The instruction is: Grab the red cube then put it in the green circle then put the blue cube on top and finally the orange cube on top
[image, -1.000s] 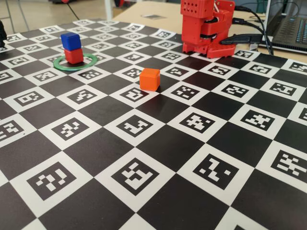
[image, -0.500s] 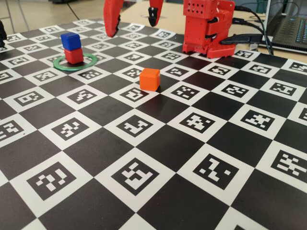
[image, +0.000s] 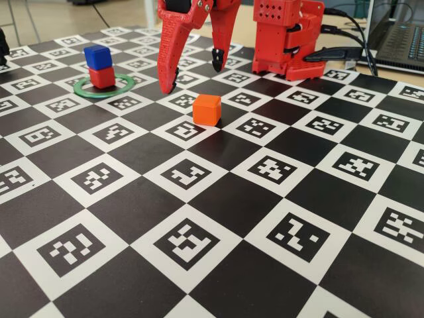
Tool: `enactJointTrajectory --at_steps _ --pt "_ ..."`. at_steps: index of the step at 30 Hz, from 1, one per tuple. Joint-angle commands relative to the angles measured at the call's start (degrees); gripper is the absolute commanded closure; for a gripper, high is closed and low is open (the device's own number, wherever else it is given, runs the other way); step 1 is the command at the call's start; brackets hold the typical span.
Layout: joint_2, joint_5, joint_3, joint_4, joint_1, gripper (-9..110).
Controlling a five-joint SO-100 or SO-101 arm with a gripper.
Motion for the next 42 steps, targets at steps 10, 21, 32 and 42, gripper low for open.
enactJointTrajectory --at_steps 10,21,32,42 --pt "6.77 0.18 8.17 -10.99 -2.37 51" --pt "6.94 -0.88 13.1 -17.75 -2.64 51" --pt "6.68 -1.93 15.47 -21.88 -2.29 51" --pt "6.15 -4.92 15.82 -22.5 -1.67 51"
